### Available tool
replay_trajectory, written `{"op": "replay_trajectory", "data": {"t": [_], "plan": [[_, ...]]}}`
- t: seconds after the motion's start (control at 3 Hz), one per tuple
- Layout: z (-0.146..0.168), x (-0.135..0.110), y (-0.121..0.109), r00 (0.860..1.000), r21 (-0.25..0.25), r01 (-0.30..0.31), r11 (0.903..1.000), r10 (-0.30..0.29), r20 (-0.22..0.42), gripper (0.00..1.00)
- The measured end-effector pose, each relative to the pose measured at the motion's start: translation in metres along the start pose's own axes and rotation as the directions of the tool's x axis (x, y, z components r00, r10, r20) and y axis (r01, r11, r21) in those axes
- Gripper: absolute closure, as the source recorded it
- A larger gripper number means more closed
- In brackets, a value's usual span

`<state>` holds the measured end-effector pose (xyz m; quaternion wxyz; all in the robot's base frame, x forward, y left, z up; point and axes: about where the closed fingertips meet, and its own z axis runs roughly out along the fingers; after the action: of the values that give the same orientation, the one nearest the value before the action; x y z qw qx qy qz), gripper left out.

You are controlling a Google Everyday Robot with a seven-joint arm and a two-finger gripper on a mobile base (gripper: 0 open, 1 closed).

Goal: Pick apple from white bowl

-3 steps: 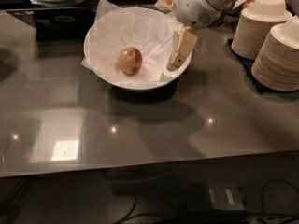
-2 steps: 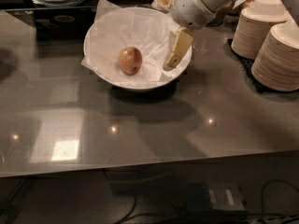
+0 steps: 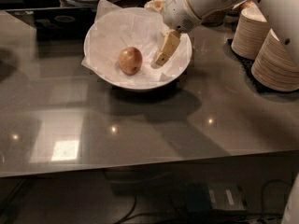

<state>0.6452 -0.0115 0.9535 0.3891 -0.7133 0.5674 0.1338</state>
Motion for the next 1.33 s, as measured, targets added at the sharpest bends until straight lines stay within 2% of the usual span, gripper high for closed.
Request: {"op": "replay_trajectory", "data": {"t": [0.33, 0.67, 1.0, 1.33], "plan": [[0.012, 0.003, -0.005, 1.000, -0.024, -0.012, 0.9996, 0.013, 0.019, 0.04], [0.024, 0.005, -0.007, 0.999, -0.056, -0.020, 0.9982, 0.022, 0.034, 0.18], [0.038, 0.005, -0.005, 0.998, -0.099, -0.017, 0.9949, 0.022, 0.050, 0.26], [0.052, 0.004, -0.001, 0.997, -0.141, -0.018, 0.9898, 0.028, 0.069, 0.26]]}}
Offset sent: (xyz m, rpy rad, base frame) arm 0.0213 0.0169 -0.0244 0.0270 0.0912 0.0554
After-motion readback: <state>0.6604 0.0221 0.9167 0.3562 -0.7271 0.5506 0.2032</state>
